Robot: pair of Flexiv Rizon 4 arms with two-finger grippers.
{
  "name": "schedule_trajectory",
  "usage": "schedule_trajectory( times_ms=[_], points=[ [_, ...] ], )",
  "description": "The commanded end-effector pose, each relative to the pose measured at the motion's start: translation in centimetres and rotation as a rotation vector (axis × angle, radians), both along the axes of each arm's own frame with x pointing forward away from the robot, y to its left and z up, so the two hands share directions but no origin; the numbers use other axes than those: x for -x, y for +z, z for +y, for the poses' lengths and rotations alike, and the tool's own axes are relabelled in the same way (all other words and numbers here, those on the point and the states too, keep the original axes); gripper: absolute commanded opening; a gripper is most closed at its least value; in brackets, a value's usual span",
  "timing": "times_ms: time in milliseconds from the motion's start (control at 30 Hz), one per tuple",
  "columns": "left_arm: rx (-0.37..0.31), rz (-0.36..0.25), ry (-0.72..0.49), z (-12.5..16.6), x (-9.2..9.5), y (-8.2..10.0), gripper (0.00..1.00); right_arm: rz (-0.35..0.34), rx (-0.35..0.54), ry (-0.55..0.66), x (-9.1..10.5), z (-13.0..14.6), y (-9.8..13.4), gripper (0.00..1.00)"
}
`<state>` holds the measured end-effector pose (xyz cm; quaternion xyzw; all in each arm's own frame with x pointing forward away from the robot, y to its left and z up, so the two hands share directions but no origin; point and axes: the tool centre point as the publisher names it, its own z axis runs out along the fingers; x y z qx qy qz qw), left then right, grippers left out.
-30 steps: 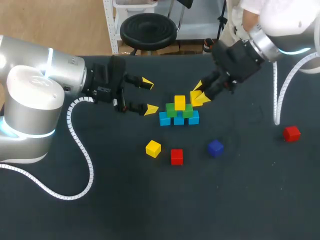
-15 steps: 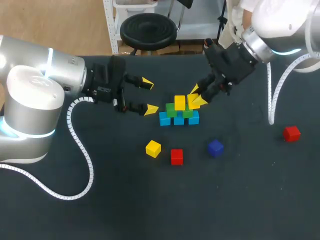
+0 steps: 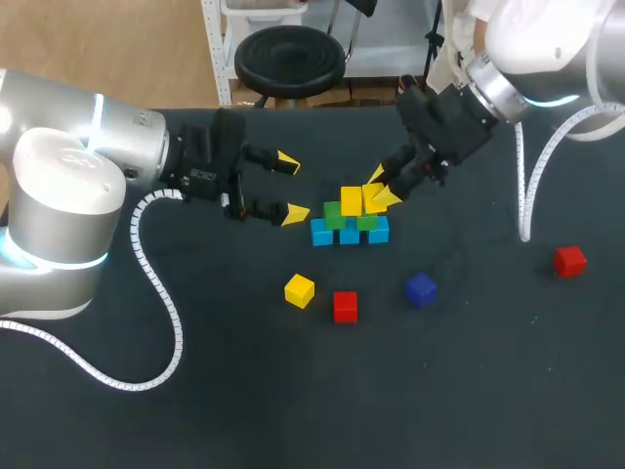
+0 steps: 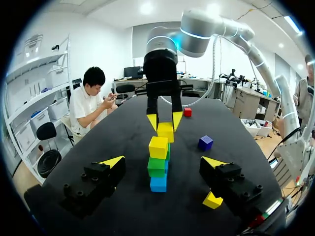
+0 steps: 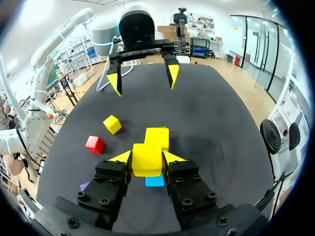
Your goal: Place the blue cubes, place green cubes on the blue cubes, place the yellow cubes on the green cubes, then place the red cubes on the yellow cubes, and place purple cube on the red cubes.
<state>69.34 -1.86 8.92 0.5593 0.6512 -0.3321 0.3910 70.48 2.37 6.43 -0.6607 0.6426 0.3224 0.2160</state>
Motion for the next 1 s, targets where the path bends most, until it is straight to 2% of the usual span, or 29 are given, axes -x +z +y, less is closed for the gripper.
schedule_trajectory(
  times_ms=[33,1000],
  points=[
    [0.004,-0.004,0.0,0.1,0.1,-0.1,1.0,0.001,-0.002,0.002,-0.2,0.0,-0.2,0.0],
    [0.004,-0.004,0.0,0.1,0.1,-0.1,1.0,0.001,0.009,-0.007,-1.5,0.1,-0.6,0.0]
  ],
)
